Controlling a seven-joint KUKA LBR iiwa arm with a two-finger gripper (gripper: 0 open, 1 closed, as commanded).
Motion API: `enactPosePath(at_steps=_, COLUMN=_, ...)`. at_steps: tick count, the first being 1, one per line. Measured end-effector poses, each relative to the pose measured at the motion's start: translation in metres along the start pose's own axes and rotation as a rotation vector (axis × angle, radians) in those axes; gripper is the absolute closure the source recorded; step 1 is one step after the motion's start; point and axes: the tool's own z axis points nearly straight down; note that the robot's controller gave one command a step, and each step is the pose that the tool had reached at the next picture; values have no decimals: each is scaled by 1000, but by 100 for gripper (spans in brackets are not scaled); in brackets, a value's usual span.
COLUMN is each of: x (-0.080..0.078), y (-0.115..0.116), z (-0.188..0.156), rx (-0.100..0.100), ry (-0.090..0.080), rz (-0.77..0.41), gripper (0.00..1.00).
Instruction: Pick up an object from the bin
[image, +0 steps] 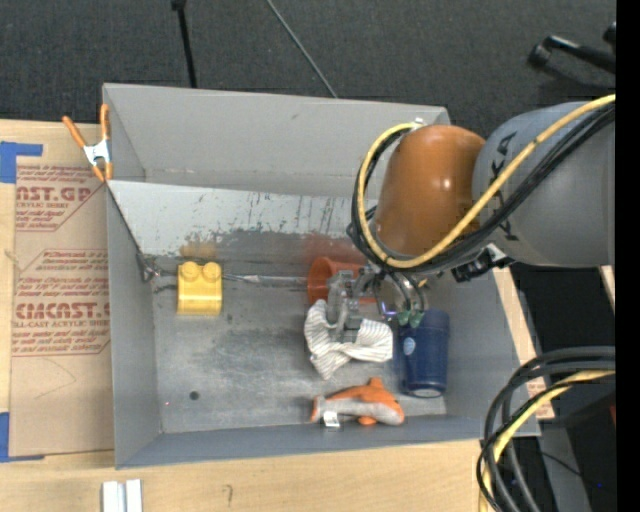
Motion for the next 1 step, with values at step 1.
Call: enactPosePath(at_steps=1, x=-1, y=-9, z=-72, rx=0, ry=-9, rz=-56, gripper=100)
